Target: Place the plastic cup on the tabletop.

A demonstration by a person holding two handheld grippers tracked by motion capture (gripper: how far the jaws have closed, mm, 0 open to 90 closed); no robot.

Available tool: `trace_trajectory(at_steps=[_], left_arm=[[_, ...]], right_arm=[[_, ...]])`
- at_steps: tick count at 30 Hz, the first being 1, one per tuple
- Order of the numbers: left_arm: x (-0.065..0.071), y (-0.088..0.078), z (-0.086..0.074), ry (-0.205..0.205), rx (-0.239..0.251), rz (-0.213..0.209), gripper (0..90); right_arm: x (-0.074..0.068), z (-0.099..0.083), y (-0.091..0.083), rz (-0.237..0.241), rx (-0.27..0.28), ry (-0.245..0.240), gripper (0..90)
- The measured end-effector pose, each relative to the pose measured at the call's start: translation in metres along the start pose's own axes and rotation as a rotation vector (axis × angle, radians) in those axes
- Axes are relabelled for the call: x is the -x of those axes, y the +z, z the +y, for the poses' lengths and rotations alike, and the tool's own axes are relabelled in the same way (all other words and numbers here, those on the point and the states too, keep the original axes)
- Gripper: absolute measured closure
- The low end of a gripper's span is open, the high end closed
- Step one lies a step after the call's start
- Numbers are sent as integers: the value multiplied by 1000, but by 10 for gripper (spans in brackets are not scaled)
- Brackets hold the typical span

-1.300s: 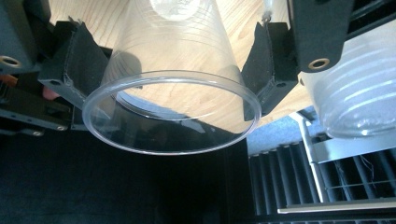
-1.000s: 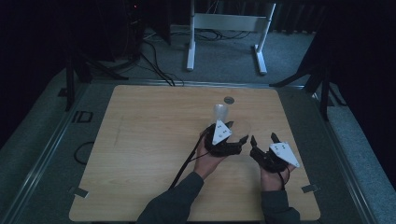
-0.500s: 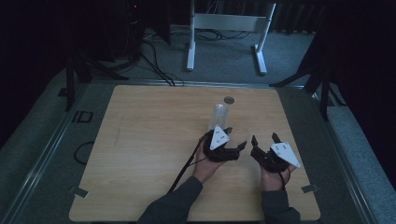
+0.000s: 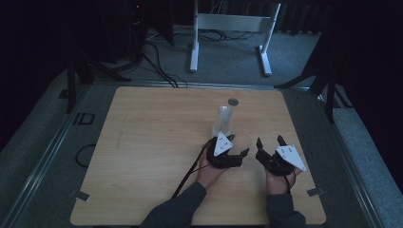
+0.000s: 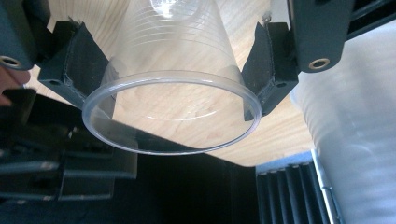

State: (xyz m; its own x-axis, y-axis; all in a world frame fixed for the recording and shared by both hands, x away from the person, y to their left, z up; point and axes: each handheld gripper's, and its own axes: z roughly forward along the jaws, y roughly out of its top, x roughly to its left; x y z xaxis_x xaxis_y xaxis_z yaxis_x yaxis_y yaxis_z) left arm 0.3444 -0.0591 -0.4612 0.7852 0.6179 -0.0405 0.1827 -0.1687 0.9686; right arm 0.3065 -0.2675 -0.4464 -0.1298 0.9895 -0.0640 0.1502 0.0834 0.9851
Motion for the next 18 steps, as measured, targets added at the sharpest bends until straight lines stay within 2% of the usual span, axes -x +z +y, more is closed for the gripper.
trace_trajectory(at_steps=[6,12,18], left_arm=[[0,2,-6,1,-15,6,277],[1,7,-17,-16,-36,3,277],[0,8,-20,-8,-49,2,277]], right_arm=[[0,0,0,-1,1,-2,246],[0,0,0,-1,2,-3,246],[0,0,0,-1,3,-1,247]])
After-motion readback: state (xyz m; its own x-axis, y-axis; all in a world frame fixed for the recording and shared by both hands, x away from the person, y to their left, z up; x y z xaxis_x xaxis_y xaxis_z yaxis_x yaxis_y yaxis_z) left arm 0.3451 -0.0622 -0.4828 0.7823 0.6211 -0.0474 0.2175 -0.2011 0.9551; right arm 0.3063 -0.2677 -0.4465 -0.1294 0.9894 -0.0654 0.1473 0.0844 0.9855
